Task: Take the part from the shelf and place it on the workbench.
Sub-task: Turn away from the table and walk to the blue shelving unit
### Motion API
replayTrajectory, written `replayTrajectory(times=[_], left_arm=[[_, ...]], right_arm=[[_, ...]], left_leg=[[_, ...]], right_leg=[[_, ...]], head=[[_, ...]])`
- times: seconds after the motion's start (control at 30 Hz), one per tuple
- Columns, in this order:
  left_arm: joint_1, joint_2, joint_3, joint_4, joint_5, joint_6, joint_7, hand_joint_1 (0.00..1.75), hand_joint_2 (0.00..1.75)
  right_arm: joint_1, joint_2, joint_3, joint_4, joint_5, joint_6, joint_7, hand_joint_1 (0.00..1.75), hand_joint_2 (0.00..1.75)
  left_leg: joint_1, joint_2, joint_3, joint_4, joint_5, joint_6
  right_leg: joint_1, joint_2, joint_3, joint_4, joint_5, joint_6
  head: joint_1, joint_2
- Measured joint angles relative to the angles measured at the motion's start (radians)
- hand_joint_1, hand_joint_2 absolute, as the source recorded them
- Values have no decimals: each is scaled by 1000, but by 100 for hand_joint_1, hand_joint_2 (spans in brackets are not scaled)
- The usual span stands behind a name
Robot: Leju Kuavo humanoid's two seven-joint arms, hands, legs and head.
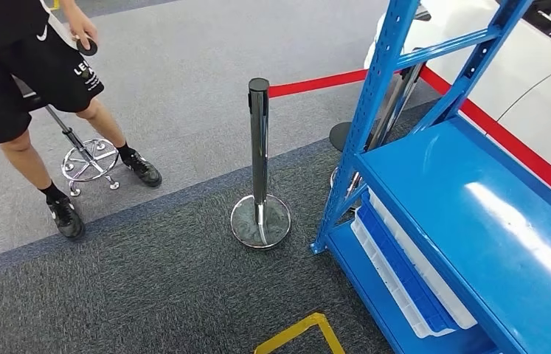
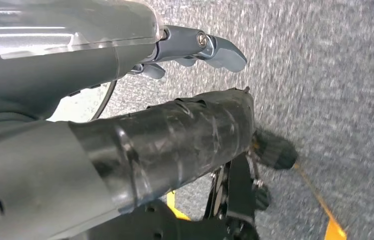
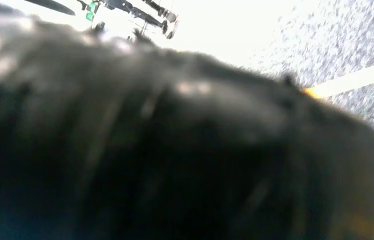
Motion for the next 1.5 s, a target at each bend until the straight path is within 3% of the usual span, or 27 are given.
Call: replayTrajectory(times=[0.07,0.13,0.2,0.23,0.3,0.37,0.43,0.5,0.57,0.63,0.7,0.73,0.77,0.83,0.9,0.93,1.0,1.03,1.1,1.17,1.23,1.27,1.3,1.37,1.4,1.47,1.5], left_arm=[[-1,1,-1,8,-4,14,6,0,0],[3,1,-1,14,-10,46,9,0,0],[8,1,-1,17,-15,80,9,0,0],[11,0,-1,18,-16,91,9,0,0],[14,-3,-2,19,-13,107,12,0,0],[19,-16,-2,11,-9,129,26,0,0],[26,-47,-2,-16,-13,149,50,0,0],[32,-85,-2,-56,-22,158,67,0,0],[37,-115,-2,-88,-29,158,74,0,0],[42,-134,-2,-108,-38,158,72,0,87],[46,-145,-4,-116,-55,165,57,0,175],[46,-148,-8,-117,-66,173,49,0,175],[46,-149,-12,-118,-78,181,43,0,175],[43,-150,-23,-117,-102,201,37,0,175],[39,-151,-34,-117,-126,225,35,0,175],[36,-151,-40,-117,-138,237,34,0,175],[28,-150,-52,-115,-154,254,32,0,175],[24,-150,-57,-114,-159,259,31,0,175],[20,-148,-64,-111,-163,264,30,0,175],[21,-147,-68,-108,-164,265,29,0,175],[22,-146,-70,-104,-167,270,29,0,175],[23,-146,-72,-102,-170,274,30,0,175],[23,-145,-74,-101,-173,279,30,0,175],[23,-142,-76,-97,-180,284,30,0,175],[23,-141,-77,-95,-182,286,31,0,175],[20,-139,-78,-91,-186,291,35,0,175],[16,-139,-80,-88,-187,294,37,0,175]], right_arm=[[1,0,3,0,14,-27,-6,0,0],[2,1,9,0,29,-74,-27,0,0],[5,2,17,0,40,-117,-51,0,0],[6,2,19,0,42,-129,-59,0,0],[9,3,22,0,46,-155,-83,0,0],[14,7,26,0,59,-204,-127,0,0],[22,13,36,0,79,-267,-171,0,0],[33,20,46,4,91,-308,-196,0,0],[42,26,51,9,93,-321,-203,0,0],[44,32,54,12,92,-328,-210,0,0],[43,40,57,13,95,-339,-229,0,0],[44,43,60,13,98,-342,-240,0,0],[44,47,63,13,100,-340,-247,0,0],[43,53,67,14,100,-319,-245,0,0],[40,58,68,14,95,-277,-219,0,0],[39,60,68,14,94,-253,-202,0,0],[41,63,70,14,98,-219,-176,0,0],[42,65,71,15,100,-210,-169,0,0],[42,70,72,16,104,-203,-164,0,0],[40,74,73,16,107,-201,-163,0,0],[40,76,75,16,112,-200,-163,0,0],[41,76,77,16,115,-200,-163,0,0],[41,76,78,16,118,-200,-163,0,0],[40,77,81,16,123,-201,-163,0,0],[39,77,83,16,126,-201,-163,0,0],[38,77,87,16,129,-201,-162,0,0],[39,77,88,16,129,-200,-162,0,0]], left_leg=[[5,-35,-9,32,-26,-11],[11,-86,-51,137,-91,-20],[14,-102,-104,257,-142,-25],[15,-104,-115,278,-140,-26],[18,-113,-86,208,-79,-27],[23,-158,-32,80,-20,-24],[23,-193,-10,24,-8,-19],[20,-179,-9,18,-6,-7],[21,-154,-6,7,3,10],[19,-127,-6,-1,9,24],[13,-97,-10,0,8,28],[11,-81,-11,1,7,29],[10,-67,-11,1,6,29],[8,-43,-9,3,2,26],[4,-25,-4,7,-3,19],[2,-18,-2,8,-6,14],[1,-5,4,6,-7,4],[2,-9,6,8,-11,-2],[5,-46,-7,54,-46,-12],[11,-92,-57,172,-112,-19],[13,-104,-107,274,-146,-24],[14,-105,-112,278,-133,-24],[15,-108,-100,243,-100,-24],[17,-140,-50,115,-23,-18],[18,-159,-28,59,-1,-15],[16,-180,-13,18,4,-10],[16,-172,-12,12,5,-7]], right_leg=[[-7,18,3,-9,9,-11],[-9,35,3,-14,15,-18],[-9,58,-1,-12,16,-19],[-9,71,-1,-10,16,-19],[-10,97,-1,-4,14,-17],[-11,120,-4,5,10,-9],[-12,142,-15,12,11,4],[-15,164,-24,11,17,20],[-15,137,-36,31,1,29],[-13,75,-79,124,-55,33],[-12,48,-139,249,-112,36],[-12,43,-153,281,-118,37],[-12,39,-146,275,-106,36],[-10,17,-76,157,-46,31],[-4,-14,-11,40,-9,22],[0,-21,1,14,-5,17],[2,-7,-1,7,-5,8],[-1,1,1,2,-1,2],[-8,20,4,-8,8,-10],[-10,39,3,-11,13,-16],[-9,64,1,-9,13,-17],[-9,78,1,-7,13,-17],[-9,92,3,-5,12,-16],[-9,117,4,-1,9,-12],[-9,128,1,3,8,-7],[-12,146,-9,7,10,4],[-13,156,-14,6,13,10]], head=[[0,0],[0,0],[0,0],[0,0],[0,0],[0,0],[0,0],[0,0],[0,0],[0,0],[0,0],[0,0],[0,0],[0,0],[0,0],[0,0],[0,0],[0,0],[-1,0],[-1,0],[-1,0],[-1,0],[-1,0],[-1,0],[-1,0],[0,0],[-1,0]])
